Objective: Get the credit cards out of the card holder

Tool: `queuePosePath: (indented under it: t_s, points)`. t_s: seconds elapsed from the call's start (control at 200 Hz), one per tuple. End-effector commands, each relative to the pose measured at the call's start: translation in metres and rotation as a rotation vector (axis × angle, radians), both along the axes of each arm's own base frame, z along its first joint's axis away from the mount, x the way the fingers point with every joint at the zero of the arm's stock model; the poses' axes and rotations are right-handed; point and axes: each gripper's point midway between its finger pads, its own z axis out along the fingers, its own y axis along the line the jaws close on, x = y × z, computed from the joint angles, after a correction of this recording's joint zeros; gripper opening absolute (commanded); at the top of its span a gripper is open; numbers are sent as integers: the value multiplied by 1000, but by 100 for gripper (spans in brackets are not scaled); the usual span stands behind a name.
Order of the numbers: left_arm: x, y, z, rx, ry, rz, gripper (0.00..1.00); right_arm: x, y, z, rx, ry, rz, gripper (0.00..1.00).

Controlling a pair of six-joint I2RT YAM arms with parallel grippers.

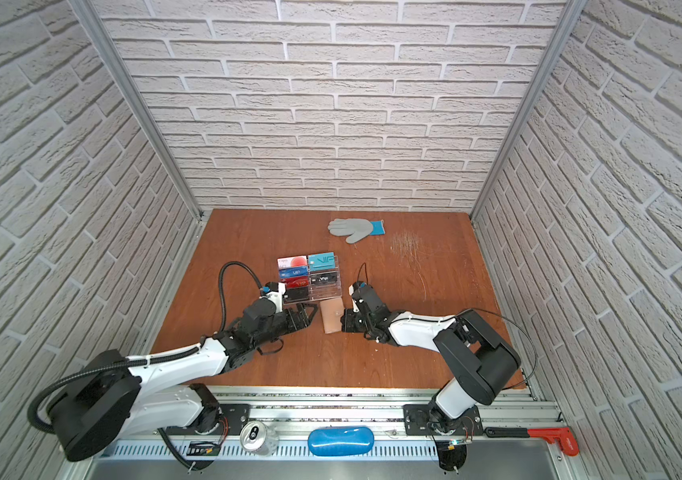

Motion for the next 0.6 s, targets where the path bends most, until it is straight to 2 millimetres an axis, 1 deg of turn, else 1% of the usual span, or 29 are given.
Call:
queuePosePath:
  t_s: [0.0,0.065,0.15,0.27,0.41,0.595]
  points:
    - [3,2,15,-49,-56,15,98,-14,-10,0,-43,23,8,6]
    - [2,4,14,-49,-57,18,98,-13,-9,8,-32,2,13,6]
    - [2,4,12,-54,-56,19,98,-14,-2,22,17,-21,35,6]
    - [2,3,12,-86,-59,25,98,-7,9,42,90,-66,45,6]
    - [1,7,26,-135,-96,40,98,0,31,70,190,-94,80,6]
    - [6,19,45,-166,-162,71,98,8,47,104,229,-148,111,6]
